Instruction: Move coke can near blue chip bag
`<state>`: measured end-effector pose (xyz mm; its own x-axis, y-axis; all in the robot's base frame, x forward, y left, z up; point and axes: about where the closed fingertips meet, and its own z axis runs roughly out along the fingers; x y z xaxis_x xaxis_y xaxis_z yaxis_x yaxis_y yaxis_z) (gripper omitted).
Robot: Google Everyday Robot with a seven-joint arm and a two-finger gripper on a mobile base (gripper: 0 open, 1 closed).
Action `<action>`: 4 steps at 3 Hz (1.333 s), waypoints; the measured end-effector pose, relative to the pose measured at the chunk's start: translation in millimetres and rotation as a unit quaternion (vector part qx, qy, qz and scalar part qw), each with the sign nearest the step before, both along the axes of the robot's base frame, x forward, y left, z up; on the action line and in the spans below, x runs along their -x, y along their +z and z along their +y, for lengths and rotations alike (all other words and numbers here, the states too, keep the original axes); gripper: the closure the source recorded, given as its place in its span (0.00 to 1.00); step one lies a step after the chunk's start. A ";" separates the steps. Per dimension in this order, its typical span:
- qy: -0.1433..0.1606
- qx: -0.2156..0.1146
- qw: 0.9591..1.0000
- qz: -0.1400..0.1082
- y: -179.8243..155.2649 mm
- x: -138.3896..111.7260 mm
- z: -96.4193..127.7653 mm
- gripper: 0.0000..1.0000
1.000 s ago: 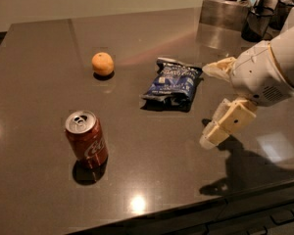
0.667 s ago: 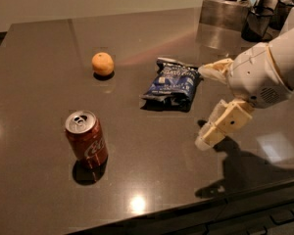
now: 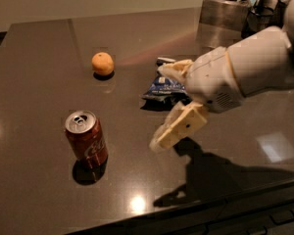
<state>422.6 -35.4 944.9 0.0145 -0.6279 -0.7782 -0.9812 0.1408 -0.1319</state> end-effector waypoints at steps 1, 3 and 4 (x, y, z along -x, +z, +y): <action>0.018 -0.014 1.000 0.006 -16.1 -0.9 45.7 0.00; 0.062 -0.030 0.997 0.035 -31.3 17.6 96.8 0.00; 0.082 -0.051 0.994 0.042 -27.8 25.2 121.8 0.00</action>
Offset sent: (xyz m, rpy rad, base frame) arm -0.0066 0.0891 -0.0496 0.0465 0.0907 0.0939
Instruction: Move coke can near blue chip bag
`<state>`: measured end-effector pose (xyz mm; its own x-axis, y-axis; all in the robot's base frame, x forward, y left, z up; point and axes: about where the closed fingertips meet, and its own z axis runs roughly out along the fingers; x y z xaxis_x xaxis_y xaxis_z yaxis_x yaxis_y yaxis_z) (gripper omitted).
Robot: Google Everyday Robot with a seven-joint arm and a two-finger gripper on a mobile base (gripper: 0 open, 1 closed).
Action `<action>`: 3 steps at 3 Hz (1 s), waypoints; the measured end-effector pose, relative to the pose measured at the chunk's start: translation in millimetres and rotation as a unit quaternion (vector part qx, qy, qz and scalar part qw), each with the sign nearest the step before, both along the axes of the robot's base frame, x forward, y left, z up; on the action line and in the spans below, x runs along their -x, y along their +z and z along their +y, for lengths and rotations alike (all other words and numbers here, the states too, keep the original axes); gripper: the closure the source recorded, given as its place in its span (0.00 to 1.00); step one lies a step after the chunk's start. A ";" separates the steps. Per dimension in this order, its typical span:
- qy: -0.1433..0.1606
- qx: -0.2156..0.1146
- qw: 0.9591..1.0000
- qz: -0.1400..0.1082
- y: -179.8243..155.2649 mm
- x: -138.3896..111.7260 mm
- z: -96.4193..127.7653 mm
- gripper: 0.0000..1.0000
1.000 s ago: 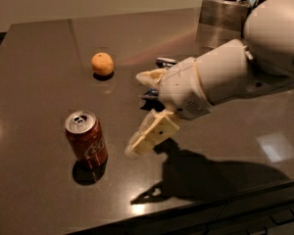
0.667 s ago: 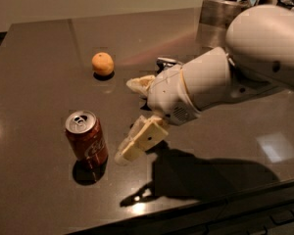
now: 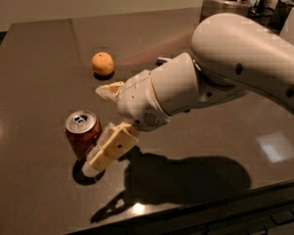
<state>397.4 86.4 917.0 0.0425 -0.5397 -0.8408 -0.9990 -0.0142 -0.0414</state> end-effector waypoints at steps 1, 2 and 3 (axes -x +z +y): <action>0.013 -0.017 1.000 -0.001 3.0 3.7 19.5 0.17; 0.016 -0.020 1.000 0.000 -0.5 4.4 27.8 0.35; 0.000 -0.020 1.000 0.004 2.7 -0.2 18.8 0.59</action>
Offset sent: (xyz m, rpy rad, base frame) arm -0.0015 0.0339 -0.0092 0.0472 0.0121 0.0308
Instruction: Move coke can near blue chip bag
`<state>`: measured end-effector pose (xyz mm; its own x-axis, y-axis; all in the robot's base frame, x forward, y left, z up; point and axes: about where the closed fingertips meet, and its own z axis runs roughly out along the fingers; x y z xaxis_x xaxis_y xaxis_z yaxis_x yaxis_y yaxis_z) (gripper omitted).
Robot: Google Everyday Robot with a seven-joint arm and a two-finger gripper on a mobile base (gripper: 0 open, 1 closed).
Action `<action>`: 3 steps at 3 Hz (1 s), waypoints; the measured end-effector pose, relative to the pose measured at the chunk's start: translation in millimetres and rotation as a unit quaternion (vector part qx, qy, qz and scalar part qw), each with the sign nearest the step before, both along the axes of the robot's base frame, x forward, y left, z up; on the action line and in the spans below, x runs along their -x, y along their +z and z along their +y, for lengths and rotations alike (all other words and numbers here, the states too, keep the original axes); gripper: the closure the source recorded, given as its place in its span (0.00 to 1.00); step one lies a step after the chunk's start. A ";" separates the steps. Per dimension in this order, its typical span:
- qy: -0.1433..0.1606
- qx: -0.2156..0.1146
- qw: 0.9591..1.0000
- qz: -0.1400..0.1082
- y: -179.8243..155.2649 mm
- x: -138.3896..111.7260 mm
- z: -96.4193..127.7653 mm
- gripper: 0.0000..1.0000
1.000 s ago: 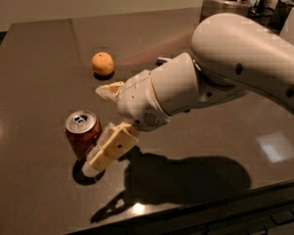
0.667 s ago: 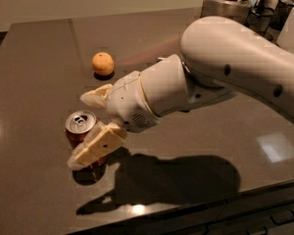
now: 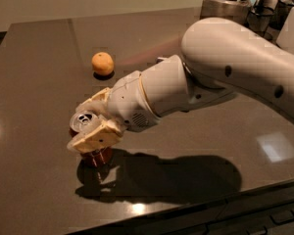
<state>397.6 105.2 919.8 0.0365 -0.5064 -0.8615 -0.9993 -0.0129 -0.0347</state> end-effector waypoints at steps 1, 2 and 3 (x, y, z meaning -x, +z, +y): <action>-0.061 -0.002 0.998 0.001 17.4 -23.8 -44.1 0.88; -0.109 -0.005 0.994 -0.001 29.0 -43.4 -78.8 1.00; -0.149 -0.010 0.989 -0.002 30.3 -67.7 -109.1 1.00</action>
Offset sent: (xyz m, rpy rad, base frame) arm 0.0687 -0.1240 0.0382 0.0240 0.0062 -0.3336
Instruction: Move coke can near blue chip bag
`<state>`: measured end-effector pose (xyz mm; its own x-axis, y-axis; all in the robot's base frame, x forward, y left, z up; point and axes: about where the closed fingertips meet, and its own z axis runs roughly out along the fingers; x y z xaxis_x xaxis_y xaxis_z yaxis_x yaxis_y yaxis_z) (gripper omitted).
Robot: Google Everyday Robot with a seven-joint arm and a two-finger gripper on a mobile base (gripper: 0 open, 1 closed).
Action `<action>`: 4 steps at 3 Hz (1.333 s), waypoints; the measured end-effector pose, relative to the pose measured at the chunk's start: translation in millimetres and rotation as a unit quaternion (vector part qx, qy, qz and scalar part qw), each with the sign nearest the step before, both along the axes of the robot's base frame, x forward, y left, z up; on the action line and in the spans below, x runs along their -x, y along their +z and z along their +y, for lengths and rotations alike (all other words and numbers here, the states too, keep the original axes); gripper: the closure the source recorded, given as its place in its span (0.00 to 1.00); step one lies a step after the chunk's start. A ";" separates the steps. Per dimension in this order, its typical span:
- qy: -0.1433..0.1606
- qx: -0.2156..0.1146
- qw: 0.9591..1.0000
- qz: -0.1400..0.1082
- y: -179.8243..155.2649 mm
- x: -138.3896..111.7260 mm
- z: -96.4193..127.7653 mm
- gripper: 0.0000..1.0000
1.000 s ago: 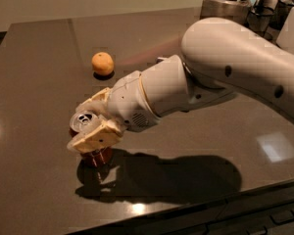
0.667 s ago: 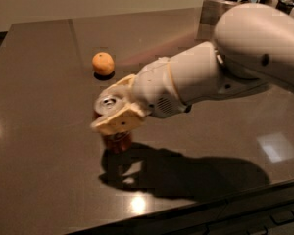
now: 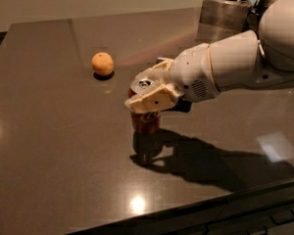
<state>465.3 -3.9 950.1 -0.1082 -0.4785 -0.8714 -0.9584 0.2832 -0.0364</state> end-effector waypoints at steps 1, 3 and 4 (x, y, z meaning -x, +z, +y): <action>-0.035 -0.010 0.999 -0.006 -7.4 -20.4 -23.0 0.85; -0.052 -0.015 0.998 -0.015 -12.0 -29.6 -32.9 0.37; -0.050 -0.015 0.998 -0.016 -11.1 -28.7 -30.5 0.15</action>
Offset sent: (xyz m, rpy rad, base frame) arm 0.0450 -0.0576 -0.0224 0.0482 -0.0460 -0.1698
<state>494.0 -34.4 938.9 -0.1259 -0.4410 -0.8886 -0.9235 0.3792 -0.0574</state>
